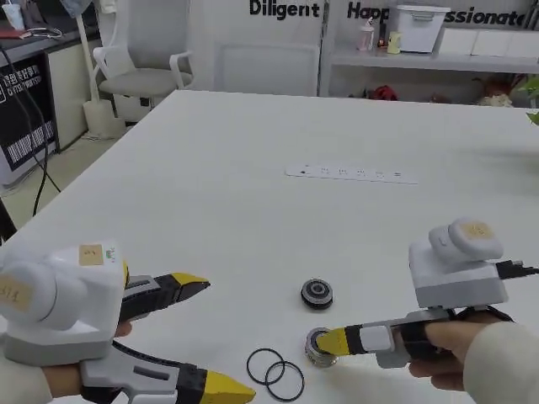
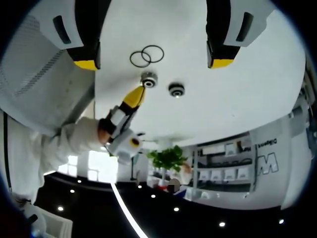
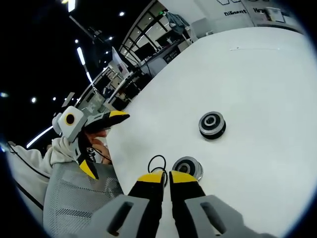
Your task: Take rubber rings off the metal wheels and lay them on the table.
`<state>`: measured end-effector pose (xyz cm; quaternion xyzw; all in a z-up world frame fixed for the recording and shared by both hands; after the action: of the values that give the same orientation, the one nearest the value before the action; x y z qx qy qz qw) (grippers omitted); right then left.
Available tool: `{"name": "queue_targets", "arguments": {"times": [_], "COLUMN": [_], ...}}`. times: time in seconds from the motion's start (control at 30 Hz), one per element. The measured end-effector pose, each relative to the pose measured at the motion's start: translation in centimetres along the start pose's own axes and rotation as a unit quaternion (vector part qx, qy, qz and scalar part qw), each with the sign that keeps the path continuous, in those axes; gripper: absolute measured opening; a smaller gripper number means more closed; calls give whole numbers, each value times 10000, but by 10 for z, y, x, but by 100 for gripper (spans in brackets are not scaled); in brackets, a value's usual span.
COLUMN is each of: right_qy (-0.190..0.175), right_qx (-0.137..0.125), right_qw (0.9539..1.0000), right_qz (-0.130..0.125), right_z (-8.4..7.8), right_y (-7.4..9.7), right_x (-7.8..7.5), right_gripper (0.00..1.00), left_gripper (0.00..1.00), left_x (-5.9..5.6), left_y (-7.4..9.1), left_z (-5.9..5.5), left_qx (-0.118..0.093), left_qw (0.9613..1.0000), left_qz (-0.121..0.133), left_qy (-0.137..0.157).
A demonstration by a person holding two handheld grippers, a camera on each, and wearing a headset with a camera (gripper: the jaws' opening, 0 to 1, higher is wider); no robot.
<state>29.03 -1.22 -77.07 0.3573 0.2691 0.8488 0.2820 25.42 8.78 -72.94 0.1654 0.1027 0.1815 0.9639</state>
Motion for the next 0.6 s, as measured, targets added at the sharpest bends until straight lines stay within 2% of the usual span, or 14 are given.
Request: {"name": "queue_targets", "arguments": {"times": [0.13,0.27,0.37,0.47,0.6], "right_qy": [-6,-50,249,234,292], "right_qx": [-142,-405,-578,-689,-986], "right_qw": [9999,9992,9979,9973,9946], "right_qz": [6,50,-127,-105,-167], "right_z": [8,21,29,36,51], "right_y": [5,13,17,21,32], "right_x": [-1,-1,-5,-5,-2], "right_gripper": [2,4,6,7,10], "left_gripper": [90,90,90,90,90], "left_x": [0,0,0,0,-1], "left_y": [0,0,0,0,-1], "left_z": [0,0,1,1,1], "left_qx": [0,-13,-44,-52,-63], "left_qw": [10000,10000,10000,10000,10000], "left_qz": [-3,1,2,-7,-38], "left_qy": [9,32,48,66,62]}}
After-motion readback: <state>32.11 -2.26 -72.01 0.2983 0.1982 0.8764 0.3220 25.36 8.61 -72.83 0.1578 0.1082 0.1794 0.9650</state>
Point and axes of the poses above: the centre of the closed fingertips' face, and the gripper's own axes: y roughly backward along the fingers, x roughly to its left, z roughly out of its top, the point moved 1 cm from there along y, roughly backward along the fingers, and after that the axes turned 12 degrees about -z, right-handed, at the moved point
